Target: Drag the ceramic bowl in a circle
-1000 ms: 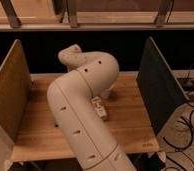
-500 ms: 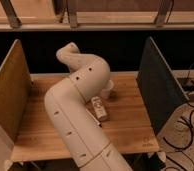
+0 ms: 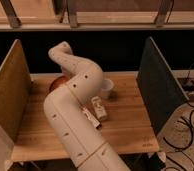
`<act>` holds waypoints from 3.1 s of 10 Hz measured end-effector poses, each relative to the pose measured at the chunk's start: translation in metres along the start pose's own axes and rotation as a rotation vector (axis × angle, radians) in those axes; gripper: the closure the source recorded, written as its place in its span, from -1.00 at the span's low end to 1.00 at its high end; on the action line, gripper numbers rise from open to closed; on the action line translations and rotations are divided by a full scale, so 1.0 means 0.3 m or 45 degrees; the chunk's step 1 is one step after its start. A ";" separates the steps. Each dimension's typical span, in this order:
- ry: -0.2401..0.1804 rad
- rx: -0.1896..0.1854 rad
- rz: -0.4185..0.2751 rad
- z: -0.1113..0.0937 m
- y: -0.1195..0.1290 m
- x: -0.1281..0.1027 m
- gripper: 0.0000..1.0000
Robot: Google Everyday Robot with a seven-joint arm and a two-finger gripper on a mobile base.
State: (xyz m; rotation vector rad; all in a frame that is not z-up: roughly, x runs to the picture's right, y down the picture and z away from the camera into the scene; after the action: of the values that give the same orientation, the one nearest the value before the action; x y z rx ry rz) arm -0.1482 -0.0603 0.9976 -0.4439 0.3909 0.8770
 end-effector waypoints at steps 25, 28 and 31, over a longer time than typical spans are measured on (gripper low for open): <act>0.024 -0.137 0.010 -0.042 0.111 0.103 1.00; 0.131 -0.107 0.046 -0.058 0.090 0.249 1.00; 0.199 0.025 0.150 -0.089 -0.045 0.351 1.00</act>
State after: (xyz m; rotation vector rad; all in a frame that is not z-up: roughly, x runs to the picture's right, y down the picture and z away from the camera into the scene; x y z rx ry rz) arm -0.0802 -0.0140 0.9252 -0.4765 0.5737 0.9544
